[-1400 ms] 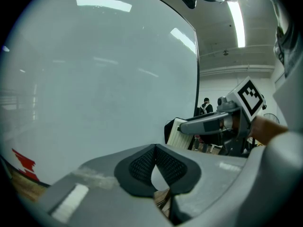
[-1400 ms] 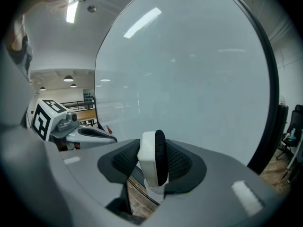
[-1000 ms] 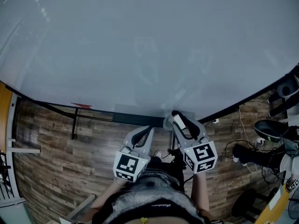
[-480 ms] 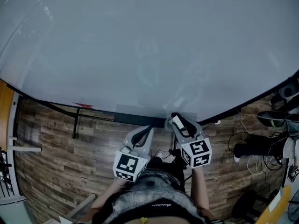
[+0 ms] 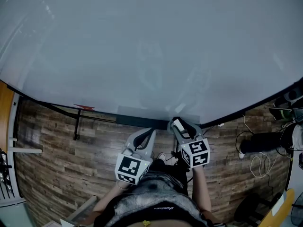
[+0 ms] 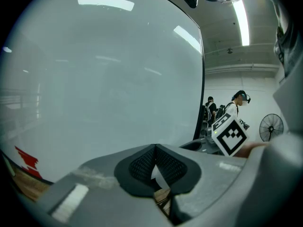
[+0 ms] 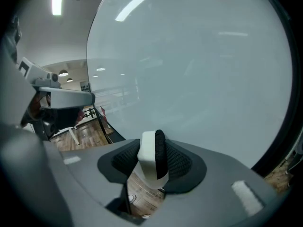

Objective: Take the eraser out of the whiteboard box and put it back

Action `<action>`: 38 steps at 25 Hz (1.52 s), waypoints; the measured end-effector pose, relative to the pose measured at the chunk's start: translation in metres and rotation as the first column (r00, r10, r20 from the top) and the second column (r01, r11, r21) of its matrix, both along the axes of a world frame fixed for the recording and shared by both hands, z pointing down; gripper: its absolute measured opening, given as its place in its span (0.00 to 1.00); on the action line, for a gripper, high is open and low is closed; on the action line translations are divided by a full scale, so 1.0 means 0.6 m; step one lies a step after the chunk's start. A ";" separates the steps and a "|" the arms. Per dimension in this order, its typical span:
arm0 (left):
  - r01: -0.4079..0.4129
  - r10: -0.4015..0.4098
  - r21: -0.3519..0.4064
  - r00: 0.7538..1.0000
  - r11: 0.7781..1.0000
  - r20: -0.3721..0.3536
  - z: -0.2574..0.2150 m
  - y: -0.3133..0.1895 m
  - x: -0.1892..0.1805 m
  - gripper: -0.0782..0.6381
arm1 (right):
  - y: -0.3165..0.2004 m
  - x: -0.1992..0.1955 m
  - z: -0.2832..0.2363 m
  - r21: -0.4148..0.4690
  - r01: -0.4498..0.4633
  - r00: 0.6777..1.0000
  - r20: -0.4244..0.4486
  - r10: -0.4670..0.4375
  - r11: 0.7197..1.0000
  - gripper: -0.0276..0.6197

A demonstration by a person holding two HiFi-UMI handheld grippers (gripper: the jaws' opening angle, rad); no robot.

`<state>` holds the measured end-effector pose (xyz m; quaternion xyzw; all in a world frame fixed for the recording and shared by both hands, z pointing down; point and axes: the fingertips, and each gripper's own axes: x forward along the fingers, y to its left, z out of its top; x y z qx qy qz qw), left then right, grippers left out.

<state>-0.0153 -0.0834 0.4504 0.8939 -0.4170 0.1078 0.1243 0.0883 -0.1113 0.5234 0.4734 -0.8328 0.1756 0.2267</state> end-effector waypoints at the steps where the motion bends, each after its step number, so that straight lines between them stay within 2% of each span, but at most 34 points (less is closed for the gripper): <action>1: -0.001 0.001 -0.001 1.000 1.000 0.001 0.001 0.000 0.000 0.11 | 0.000 0.000 0.004 -0.002 0.000 1.000 -0.001 0.000 1.000 0.30; 7: -0.001 0.001 -0.006 1.000 1.000 0.002 0.003 -0.007 0.004 0.11 | -0.005 0.003 0.024 -0.016 -0.002 1.000 -0.019 0.002 1.000 0.30; 13: 0.000 0.000 -0.010 1.000 1.000 0.002 0.005 -0.005 0.005 0.11 | -0.004 0.003 0.026 -0.001 -0.006 1.000 -0.018 0.006 1.000 0.30; 19: -0.004 0.004 -0.012 1.000 1.000 0.001 0.005 -0.003 0.005 0.11 | -0.004 -0.002 0.028 0.021 -0.002 0.999 -0.054 0.003 1.000 0.30; 38: -0.005 0.005 -0.032 1.000 0.999 -0.023 0.005 0.011 0.009 0.11 | 0.000 -0.001 0.024 0.042 -0.018 0.999 -0.049 0.020 0.999 0.30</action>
